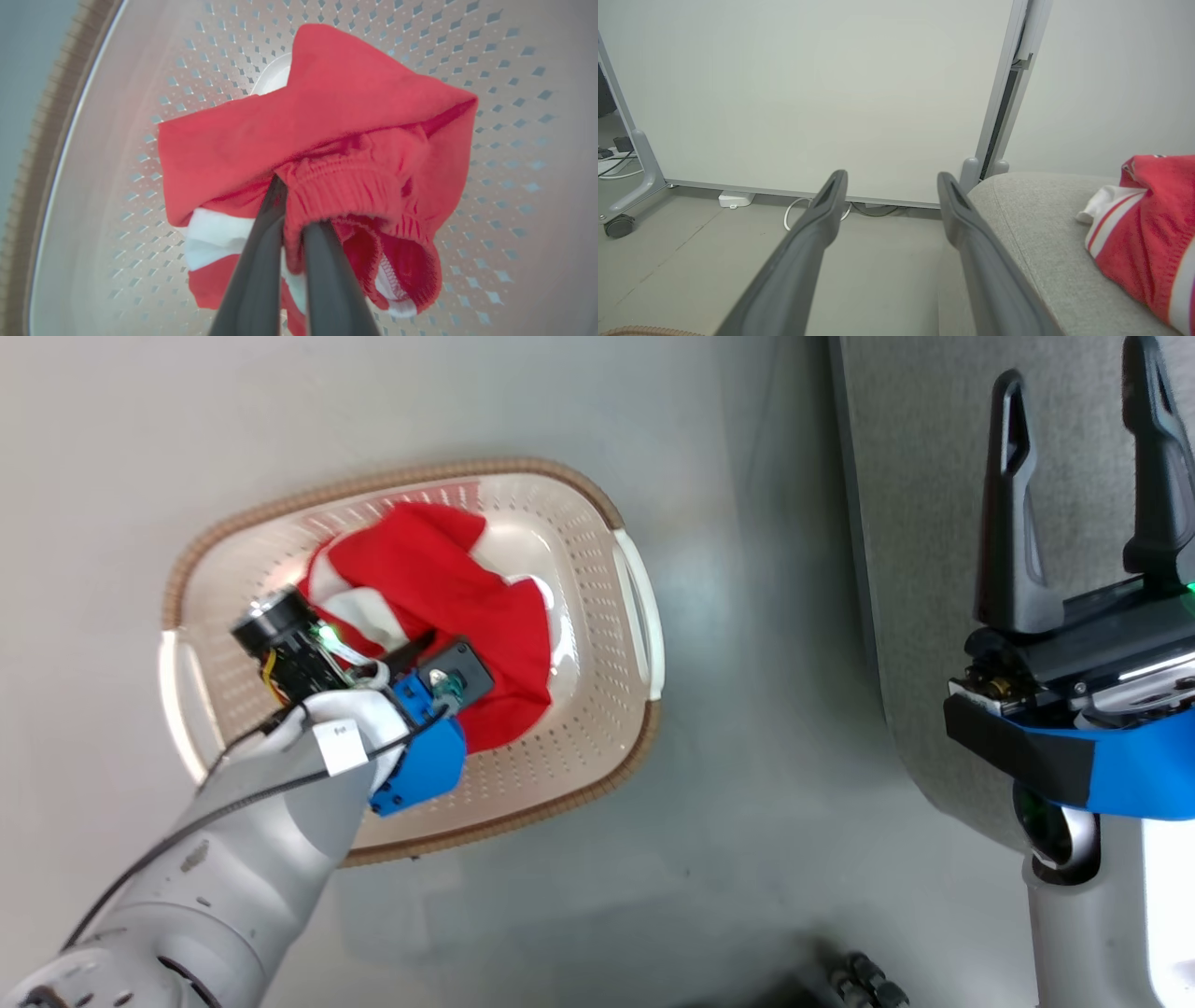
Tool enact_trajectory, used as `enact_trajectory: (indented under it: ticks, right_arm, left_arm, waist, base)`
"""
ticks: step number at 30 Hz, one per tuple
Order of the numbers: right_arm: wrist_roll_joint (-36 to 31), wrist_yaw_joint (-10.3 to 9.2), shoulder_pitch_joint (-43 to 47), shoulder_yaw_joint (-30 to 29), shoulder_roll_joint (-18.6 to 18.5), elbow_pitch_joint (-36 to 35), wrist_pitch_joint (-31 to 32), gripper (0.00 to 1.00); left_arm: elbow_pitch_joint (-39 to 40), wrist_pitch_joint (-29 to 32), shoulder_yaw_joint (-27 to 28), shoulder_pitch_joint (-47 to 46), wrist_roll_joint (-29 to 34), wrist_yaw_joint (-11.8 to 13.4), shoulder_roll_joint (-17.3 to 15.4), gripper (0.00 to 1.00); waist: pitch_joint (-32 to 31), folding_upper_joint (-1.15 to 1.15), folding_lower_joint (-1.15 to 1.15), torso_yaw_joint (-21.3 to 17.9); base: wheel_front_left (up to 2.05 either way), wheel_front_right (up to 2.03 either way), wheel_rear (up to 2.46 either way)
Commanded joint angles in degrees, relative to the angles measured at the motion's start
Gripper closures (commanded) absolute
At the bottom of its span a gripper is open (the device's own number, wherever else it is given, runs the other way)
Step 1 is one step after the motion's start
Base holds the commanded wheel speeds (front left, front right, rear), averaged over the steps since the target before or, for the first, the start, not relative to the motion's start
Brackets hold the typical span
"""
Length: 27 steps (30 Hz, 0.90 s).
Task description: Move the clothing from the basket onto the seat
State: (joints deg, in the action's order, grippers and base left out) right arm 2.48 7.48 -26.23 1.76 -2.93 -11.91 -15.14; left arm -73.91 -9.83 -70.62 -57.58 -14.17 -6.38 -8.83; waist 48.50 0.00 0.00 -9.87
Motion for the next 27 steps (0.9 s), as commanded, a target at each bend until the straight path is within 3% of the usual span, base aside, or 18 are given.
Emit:
enact_trajectory:
  ticks: [1,12,21,27]
  right_arm:
    - [-0.3,0.03,0.9,-0.2,0.1,0.5,0.0,0.00]
    - [-0.5,0.03,4.8,-0.4,0.1,4.8,0.0,0.00]
    - [-0.6,0.03,8.7,-1.0,0.1,7.2,0.0,0.00]
    - [0.1,0.03,11.6,-1.3,0.1,8.7,0.0,0.00]
  left_arm:
    - [0.0,-1.0,0.5,0.8,-0.6,-0.1,0.3,1.00]
    - [2.4,-5.3,4.7,5.9,-6.2,1.3,3.3,1.00]
    - [15.2,-5.4,11.3,11.5,-9.1,2.8,0.2,1.00]
    - [22.4,-5.4,14.2,15.4,-7.8,3.1,-1.4,1.00]
  waist:
    - [-3.3,0.00,0.00,1.8]
    - [-16.2,0.00,0.00,5.5]
    - [-25.0,0.00,0.00,7.4]
    - [-30.1,0.00,0.00,8.4]
  base:
    - [0.00,0.00,0.00]
    - [0.00,0.00,0.00]
    - [0.00,0.00,0.00]
    - [0.00,0.00,0.00]
